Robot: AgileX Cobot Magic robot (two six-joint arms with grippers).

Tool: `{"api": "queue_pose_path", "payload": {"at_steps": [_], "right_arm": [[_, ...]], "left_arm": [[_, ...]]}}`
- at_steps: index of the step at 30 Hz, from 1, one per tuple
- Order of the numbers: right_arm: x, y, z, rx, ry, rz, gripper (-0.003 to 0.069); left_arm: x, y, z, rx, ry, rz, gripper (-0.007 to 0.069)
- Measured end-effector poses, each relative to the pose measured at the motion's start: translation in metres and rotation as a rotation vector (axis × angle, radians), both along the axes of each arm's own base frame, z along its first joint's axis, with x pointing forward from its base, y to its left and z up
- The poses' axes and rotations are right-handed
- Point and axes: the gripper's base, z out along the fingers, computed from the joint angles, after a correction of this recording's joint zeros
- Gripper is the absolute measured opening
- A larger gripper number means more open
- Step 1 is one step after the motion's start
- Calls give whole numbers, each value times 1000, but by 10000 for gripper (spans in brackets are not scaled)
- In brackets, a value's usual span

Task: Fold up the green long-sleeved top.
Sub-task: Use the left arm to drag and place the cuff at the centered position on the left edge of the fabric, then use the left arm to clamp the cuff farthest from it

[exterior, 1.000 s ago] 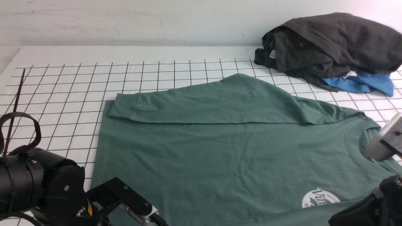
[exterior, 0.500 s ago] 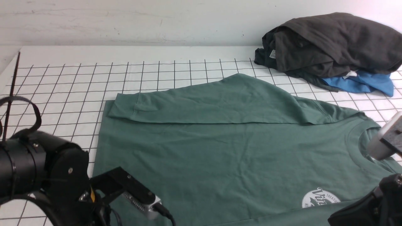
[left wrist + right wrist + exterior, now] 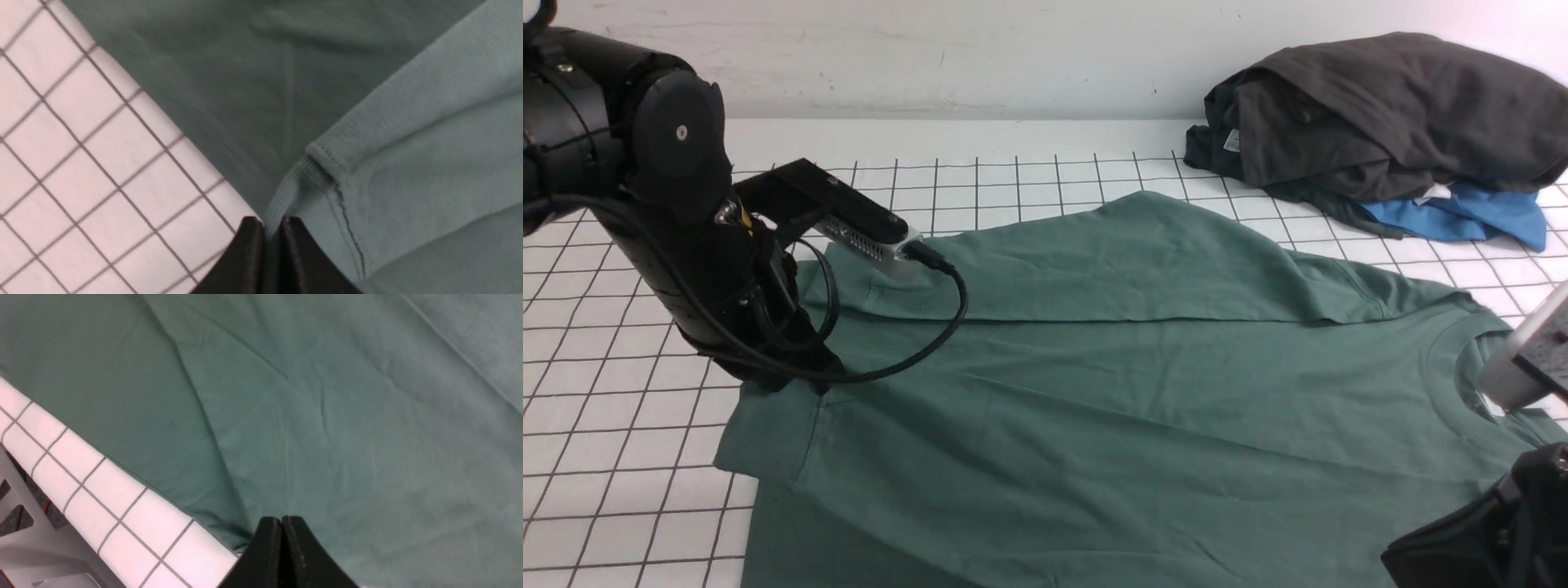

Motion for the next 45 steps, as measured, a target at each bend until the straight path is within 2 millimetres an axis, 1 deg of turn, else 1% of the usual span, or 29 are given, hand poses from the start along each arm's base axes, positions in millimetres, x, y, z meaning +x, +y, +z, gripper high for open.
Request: {"api": "queue_pose_path", "payload": {"at_steps": [1, 2, 4, 5, 8, 12, 13, 15, 16, 18, 19, 20, 22, 23, 25, 27, 29, 30, 31, 32, 33, 34, 35, 36, 40, 41, 45], "right_arm": [[0, 0, 0, 0, -1, 0, -14], [0, 0, 0, -3, -6, -1, -14], [1, -1, 0, -10, -8, 0, -14], [1, -1, 0, -17, -11, 0, -14], [1, -2, -1, -22, -14, 1, -14], [3, -2, 0, -30, -35, -8, -14], [5, -3, 0, -32, -48, -19, -14], [8, -4, 2, -36, -68, -53, -14], [10, -5, 4, -40, -77, -71, -14], [18, -6, 12, -49, -102, -119, -14], [20, -6, 12, -52, -102, -123, -14], [28, -6, 18, -71, -120, -151, -14], [42, -5, 27, -91, -143, -192, -14], [50, -4, 30, -101, -152, -207, -14], [62, -2, 33, -118, -159, -226, -14], [74, 2, 35, -123, -155, -235, -14], [83, 5, 31, -132, -135, -236, -14], [89, 7, 27, -139, -117, -235, -14], [91, 8, 24, -145, -107, -234, -14], [94, 9, 20, -151, -93, -233, -14], [95, 10, 19, -154, -88, -233, -14], [99, 11, 14, -162, -70, -231, -14], [99, 11, 14, -163, -70, -231, -14], [101, 12, 10, -167, -56, -230, -14], [105, 13, 4, -179, -31, -227, -14], [106, 14, 3, -179, -29, -227, -14], [107, 14, 2, -182, -24, -227, -14]], "left_arm": [[3, 1, -3, 2, 6, 4, 23], [10, 4, -9, 6, 18, 16, 23], [18, 9, -20, 12, 42, 33, 23], [24, 11, -30, 16, 60, 42, 23], [34, 14, -48, 21, 83, 57, 29], [43, 14, -66, 18, 91, 82, 77], [46, 15, -69, 16, 91, 98, 109], [51, 18, -70, 13, 88, 131, 177], [54, 19, -70, 10, 82, 144, 200], [63, 23, -65, -3, 60, 185, 277], [65, 24, -64, -4, 57, 191, 291], [73, 29, -60, -17, 36, 222, 337], [88, 38, -50, -49, -7, 274, 387], [93, 40, -48, -64, -18, 289, 400], [107, 45, -47, -104, -51, 323, 413], [119, 48, -52, -139, -74, 351, 414], [130, 48, -58, -165, -94, 365, 414], [138, 47, -67, -180, -99, 374, 414], [142, 46, -70, -189, -109, 377, 414], [147, 45, -78, -198, -112, 383, 414], [149, 45, -79, -201, -115, 384, 414], [156, 44, -88, -215, -119, 392, 414], [156, 44, -90, -216, -117, 393, 414], [162, 43, -97, -224, -119, 399, 414], [172, 42, -117, -229, -104, 407, 414], [174, 41, -120, -229, -102, 408, 414], [179, 41, -120, -238, -117, 409, 412]]}}
